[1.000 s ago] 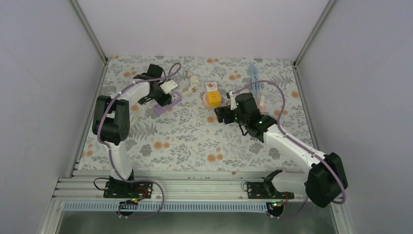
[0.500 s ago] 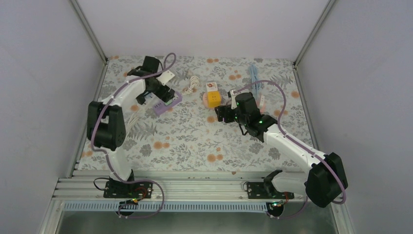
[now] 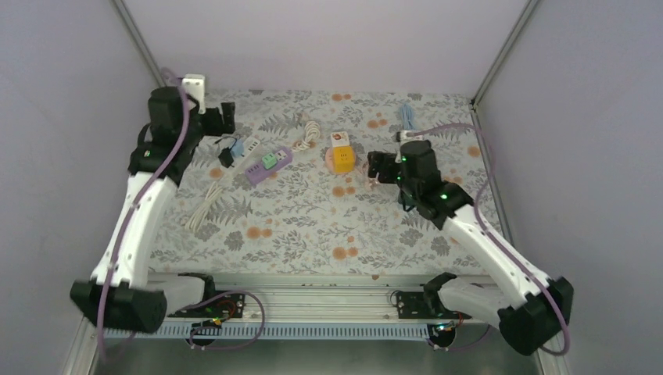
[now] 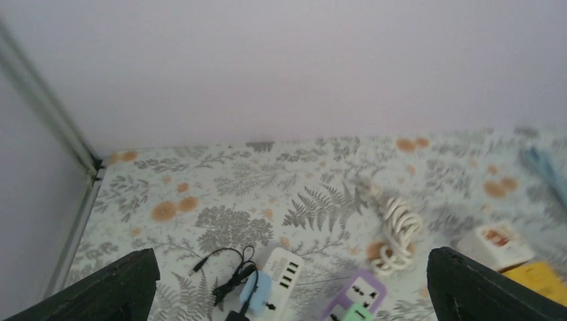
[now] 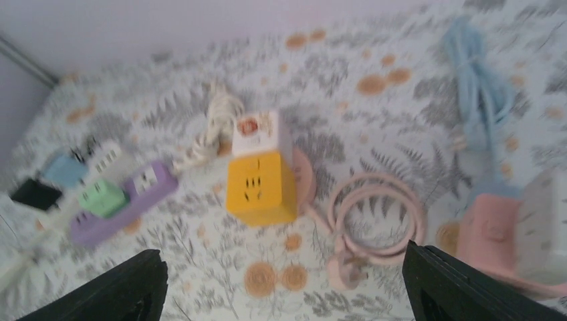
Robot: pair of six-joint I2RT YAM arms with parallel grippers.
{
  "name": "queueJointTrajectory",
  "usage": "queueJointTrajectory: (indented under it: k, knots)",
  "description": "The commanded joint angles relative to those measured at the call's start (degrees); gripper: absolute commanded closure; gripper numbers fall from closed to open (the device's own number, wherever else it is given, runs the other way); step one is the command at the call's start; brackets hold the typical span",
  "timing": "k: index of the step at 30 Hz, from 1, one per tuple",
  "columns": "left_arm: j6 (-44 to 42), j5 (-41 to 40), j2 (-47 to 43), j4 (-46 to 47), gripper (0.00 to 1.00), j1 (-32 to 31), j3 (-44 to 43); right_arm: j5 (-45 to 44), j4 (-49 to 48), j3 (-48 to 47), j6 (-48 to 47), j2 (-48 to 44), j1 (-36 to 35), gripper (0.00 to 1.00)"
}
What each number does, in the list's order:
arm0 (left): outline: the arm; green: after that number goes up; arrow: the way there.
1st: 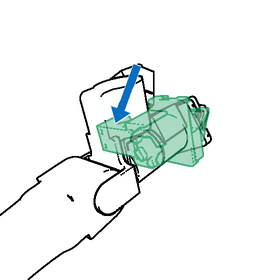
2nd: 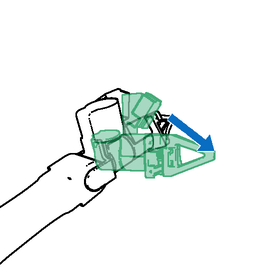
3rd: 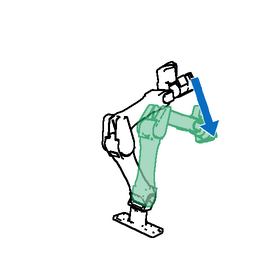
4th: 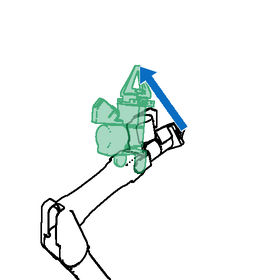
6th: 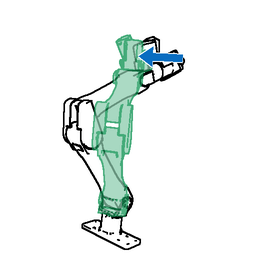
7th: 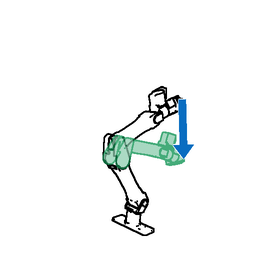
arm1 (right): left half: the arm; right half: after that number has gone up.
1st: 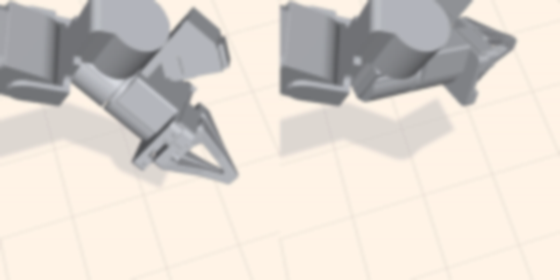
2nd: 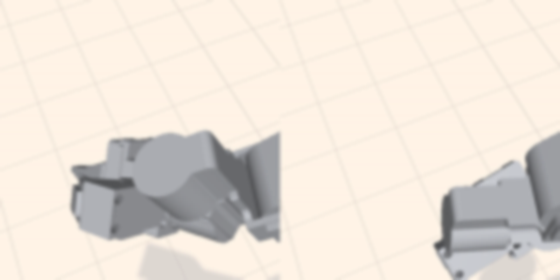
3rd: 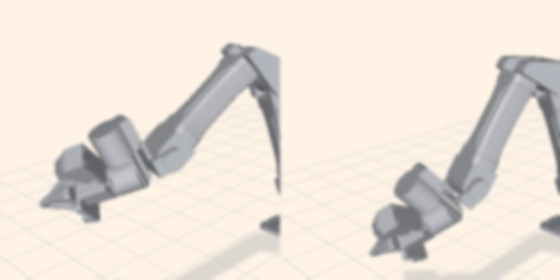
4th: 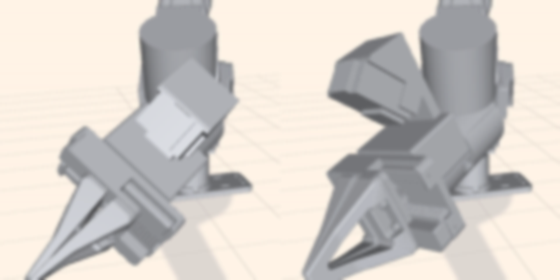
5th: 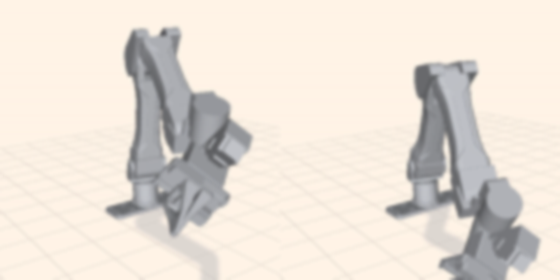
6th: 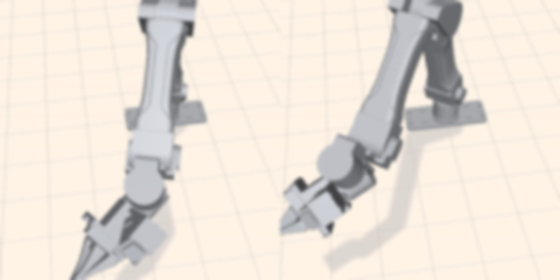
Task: Insert the plug
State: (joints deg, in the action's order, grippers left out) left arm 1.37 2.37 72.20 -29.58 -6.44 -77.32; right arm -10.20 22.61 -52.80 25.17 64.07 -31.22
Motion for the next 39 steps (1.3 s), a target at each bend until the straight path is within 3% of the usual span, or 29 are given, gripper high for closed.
queueJointTrajectory:
  k: [1, 5, 10, 18, 31, 39]
  knots:
    - [14.26, -3.90, -11.11, 0.16, 0.00, 0.10, 4.81, -7.53, 3.76, -4.09, 2.41, -9.15, 0.81, 0.05]
    - [16.01, 0.52, -20.51, -2.58, 0.00, 0.06, 9.29, -14.58, 5.63, -4.59, 1.24, -20.13, 0.81, 0.03]
    - [16.13, -3.92, -33.88, -2.17, 0.00, 0.07, 18.63, -24.56, 8.45, -4.64, 2.96, -31.29, 0.81, 0.03]
    - [16.51, -8.04, -51.18, 0.20, 0.00, 0.04, 25.33, -28.80, 13.20, -4.30, 5.38, -38.62, 0.78, 0.02]
    - [14.12, -11.80, -55.57, 0.73, 0.00, 0.10, 23.09, -21.91, 9.05, 2.58, 5.32, -43.31, 0.81, 0.01]
    - [14.24, -10.74, -55.73, 1.52, 0.00, 0.04, 23.83, -22.39, 8.70, 3.58, 5.62, -42.88, 0.77, 0.01]
